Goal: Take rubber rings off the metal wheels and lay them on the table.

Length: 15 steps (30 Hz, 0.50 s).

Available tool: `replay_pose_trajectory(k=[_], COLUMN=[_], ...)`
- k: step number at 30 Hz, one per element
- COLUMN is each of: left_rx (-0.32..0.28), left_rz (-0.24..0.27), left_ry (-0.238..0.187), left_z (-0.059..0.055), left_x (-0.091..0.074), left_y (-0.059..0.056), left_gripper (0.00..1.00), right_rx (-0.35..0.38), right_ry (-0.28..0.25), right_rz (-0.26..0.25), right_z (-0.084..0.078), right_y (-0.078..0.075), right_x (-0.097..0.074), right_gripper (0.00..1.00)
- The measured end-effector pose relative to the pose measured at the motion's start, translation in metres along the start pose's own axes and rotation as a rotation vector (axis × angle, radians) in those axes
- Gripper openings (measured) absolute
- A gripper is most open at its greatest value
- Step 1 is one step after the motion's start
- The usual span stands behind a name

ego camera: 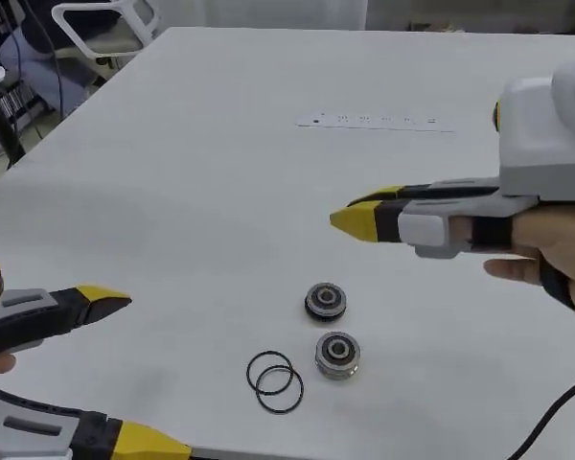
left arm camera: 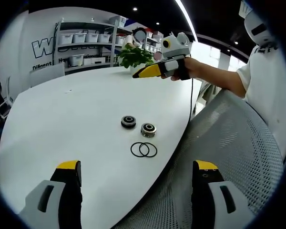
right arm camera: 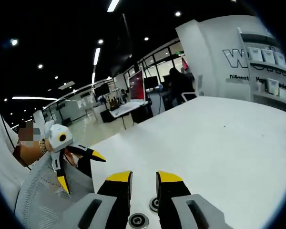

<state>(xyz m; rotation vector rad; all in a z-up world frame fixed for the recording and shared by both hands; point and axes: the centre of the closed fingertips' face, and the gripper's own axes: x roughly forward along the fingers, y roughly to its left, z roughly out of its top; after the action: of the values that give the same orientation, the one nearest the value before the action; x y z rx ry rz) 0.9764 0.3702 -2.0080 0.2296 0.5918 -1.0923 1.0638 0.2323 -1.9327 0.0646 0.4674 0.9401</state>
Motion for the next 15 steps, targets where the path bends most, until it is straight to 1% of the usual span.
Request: replay_pose_trajectory(k=[3,4,6,11,15], left_rx=[0.005,0.006,0.006,-0.002,0.002], left_rz=[-0.003,-0.003,-0.002,0.009,0.007], left_ry=[0.007,0.006,0.004,-0.015,-0.024], left_z=[-0.001,-0.001,0.000,0.002,0.004], left_x=[0.000,0.000,0.000,-0.001,-0.001], left_y=[-0.001,-0.001,-0.001,0.001,0.001], left_gripper=[0.95,0.95,0.95,0.95,0.95], right_rx=[-0.014,-0.018,-0.021,-0.025,-0.033], right_ry=[-0.019,-0.023,-0.026,-0.031,-0.042], right_rz=[-0.012,-0.017,-0.027,-0.058,-0.058], right_z=[0.013,0.017,0.023,0.031,0.033], right_y=[-0.006,-0.012,-0.018,-0.036,-0.039], right_x=[-0.004,-0.004,-0.004,-0.001,0.001], right_gripper=[0.19,0.19,0.19,0.21,0.23])
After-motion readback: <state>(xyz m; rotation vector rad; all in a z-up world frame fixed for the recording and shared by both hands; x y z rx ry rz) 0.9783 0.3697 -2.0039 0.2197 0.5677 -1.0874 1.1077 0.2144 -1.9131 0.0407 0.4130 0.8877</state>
